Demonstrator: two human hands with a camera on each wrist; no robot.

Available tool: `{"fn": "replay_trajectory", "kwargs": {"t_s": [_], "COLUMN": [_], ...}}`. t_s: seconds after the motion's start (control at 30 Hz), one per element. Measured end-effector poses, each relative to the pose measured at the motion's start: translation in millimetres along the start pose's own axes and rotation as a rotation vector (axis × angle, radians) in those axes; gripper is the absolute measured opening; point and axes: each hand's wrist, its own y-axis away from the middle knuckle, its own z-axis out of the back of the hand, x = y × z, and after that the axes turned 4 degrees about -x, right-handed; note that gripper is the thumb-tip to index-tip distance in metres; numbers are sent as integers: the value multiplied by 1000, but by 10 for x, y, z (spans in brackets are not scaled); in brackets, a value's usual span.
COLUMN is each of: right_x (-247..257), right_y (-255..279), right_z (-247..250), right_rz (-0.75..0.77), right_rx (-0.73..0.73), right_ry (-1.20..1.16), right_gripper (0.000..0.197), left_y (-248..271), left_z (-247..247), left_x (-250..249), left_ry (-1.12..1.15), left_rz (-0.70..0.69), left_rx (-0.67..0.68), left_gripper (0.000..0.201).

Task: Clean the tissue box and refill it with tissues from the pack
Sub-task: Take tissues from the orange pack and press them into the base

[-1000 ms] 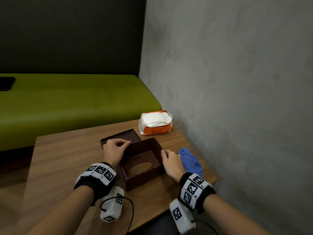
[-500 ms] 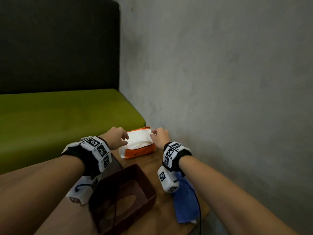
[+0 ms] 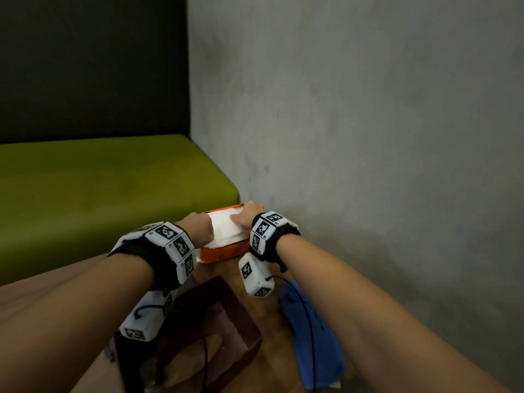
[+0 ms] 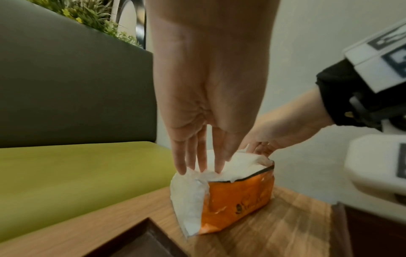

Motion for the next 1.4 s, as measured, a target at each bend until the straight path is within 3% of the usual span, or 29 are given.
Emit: {"fn": "replay_trajectory", "kwargs": {"t_s": [0.27, 0.5, 0.63, 0.8, 0.93, 1.07, 1.23, 1.4], "right_x": [-19, -33, -21, -42, -34, -78, -89, -103], "right_y": [-27, 22, -39, 22, 42, 61, 134, 246], "right_z": [14, 29, -2, 9, 35, 44, -27, -44], "right_rz": [-58, -67, -118, -144, -187, -151, -102, -21], "right_rx": [124, 196, 246, 117, 40, 41, -64, -130], "right_ry": [-11, 101, 0, -61, -101, -124, -46, -197], "right_gripper": [52, 43, 58, 63, 91, 77, 70, 76], "left_y": [27, 21, 2, 2, 10, 50, 76, 97], "left_z": [-62, -104, -99, -106, -103, -93, -86, -74], "left_x": [45, 110, 121, 112, 120, 84, 107, 94], "left_ry": [49, 126, 169, 176, 205, 231, 271, 273], "left_rz": [-3, 46, 68, 87, 100, 127, 156, 162], "left_rx": [-56, -84, -99, -109, -115, -124, -136, -123], "left_gripper": [25, 25, 24, 25, 26, 28, 27, 28]}}
